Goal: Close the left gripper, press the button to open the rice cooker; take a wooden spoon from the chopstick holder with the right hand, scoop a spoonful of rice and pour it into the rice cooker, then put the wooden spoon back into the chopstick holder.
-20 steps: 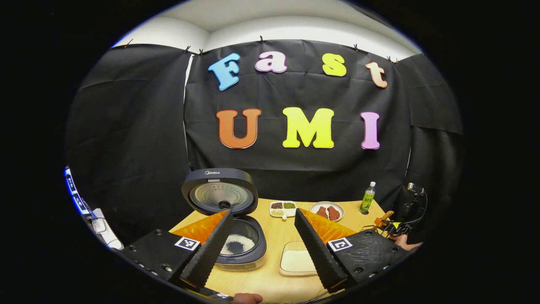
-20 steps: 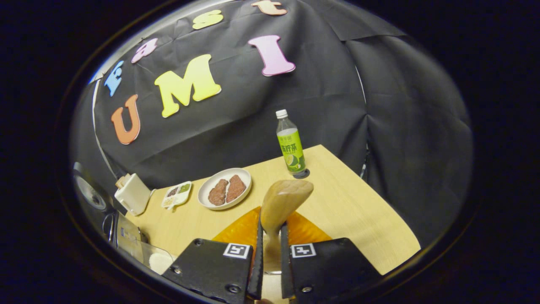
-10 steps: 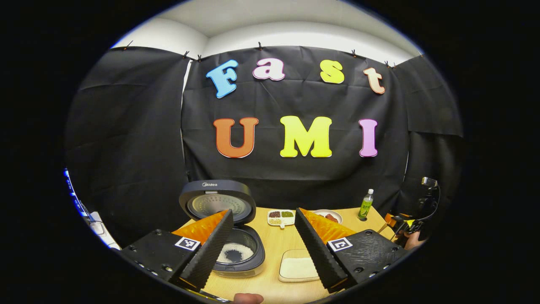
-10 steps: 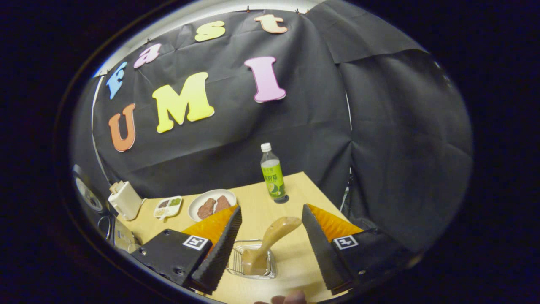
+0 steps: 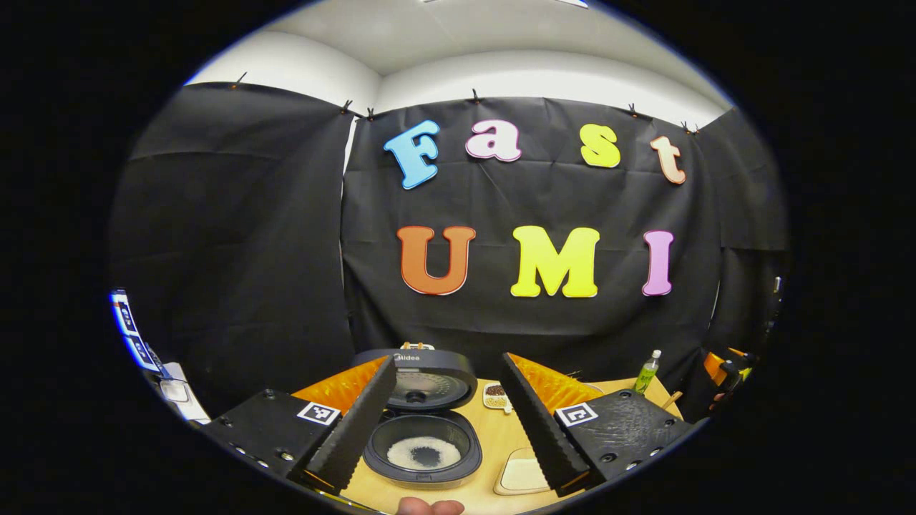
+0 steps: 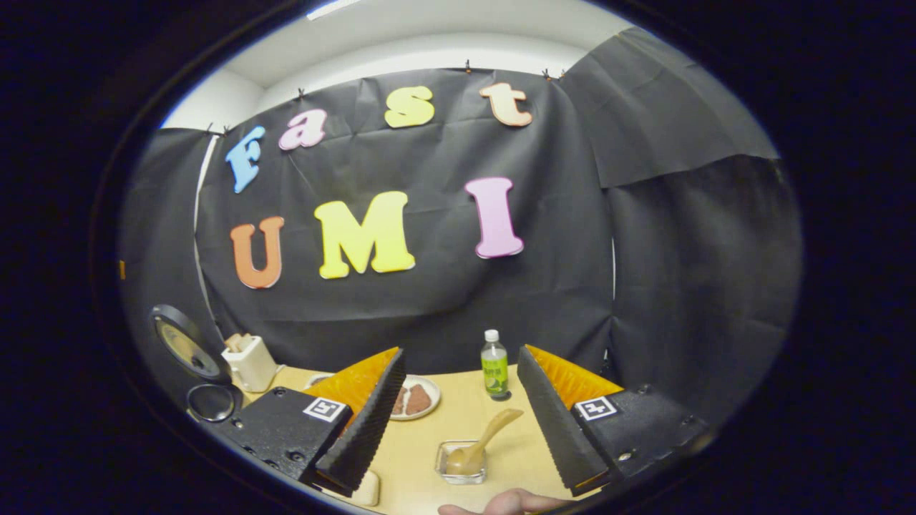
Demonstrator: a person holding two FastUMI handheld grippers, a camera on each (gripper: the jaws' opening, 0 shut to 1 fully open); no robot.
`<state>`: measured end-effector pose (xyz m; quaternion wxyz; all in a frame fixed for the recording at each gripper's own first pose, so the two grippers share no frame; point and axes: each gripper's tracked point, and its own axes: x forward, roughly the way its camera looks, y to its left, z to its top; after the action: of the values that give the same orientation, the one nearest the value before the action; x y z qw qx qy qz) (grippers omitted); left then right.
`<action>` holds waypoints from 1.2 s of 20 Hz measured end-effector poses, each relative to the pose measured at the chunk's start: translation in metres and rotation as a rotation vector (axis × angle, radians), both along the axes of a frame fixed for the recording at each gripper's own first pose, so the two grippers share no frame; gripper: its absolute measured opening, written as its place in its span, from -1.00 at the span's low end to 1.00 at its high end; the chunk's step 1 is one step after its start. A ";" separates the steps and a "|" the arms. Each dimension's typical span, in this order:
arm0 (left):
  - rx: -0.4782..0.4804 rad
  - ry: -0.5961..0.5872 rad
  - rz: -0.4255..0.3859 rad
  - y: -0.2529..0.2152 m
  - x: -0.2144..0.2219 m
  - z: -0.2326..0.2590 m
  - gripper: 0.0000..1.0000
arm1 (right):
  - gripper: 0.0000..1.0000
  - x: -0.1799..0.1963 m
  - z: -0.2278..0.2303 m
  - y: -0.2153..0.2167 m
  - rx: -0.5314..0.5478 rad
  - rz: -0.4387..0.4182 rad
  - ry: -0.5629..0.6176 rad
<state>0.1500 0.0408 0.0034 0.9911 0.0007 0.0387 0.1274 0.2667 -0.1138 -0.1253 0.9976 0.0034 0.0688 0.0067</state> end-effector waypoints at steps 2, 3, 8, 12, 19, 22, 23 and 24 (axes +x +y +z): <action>0.011 -0.001 0.006 0.011 0.013 0.008 0.88 | 0.99 -0.021 0.019 0.013 0.008 0.016 -0.025; 0.012 0.009 0.005 0.018 0.021 0.010 0.89 | 0.97 -0.033 0.028 0.018 0.012 0.019 -0.036; -0.025 0.118 0.023 0.054 0.069 -0.004 0.89 | 1.00 -0.098 0.054 0.019 -0.004 -0.026 -0.076; -0.043 0.189 0.018 0.078 0.110 -0.025 0.90 | 1.00 -0.149 0.051 0.013 -0.022 -0.088 -0.052; -0.091 0.312 -0.019 0.081 0.162 -0.067 0.89 | 1.00 -0.225 0.053 -0.001 -0.051 -0.205 -0.049; -0.099 0.349 -0.013 0.081 0.169 -0.079 0.90 | 1.00 -0.245 0.051 -0.011 -0.064 -0.252 -0.046; -0.100 0.359 -0.010 0.082 0.170 -0.082 0.90 | 0.97 -0.249 0.052 -0.012 -0.064 -0.262 -0.047; -0.104 0.375 -0.007 0.083 0.170 -0.087 0.90 | 1.00 -0.251 0.051 -0.014 -0.065 -0.269 -0.046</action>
<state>0.3205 0.1236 -0.0834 0.9657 -0.0267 0.2292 0.1193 0.0155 -0.1281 -0.0738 0.9904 -0.0201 0.0449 -0.1295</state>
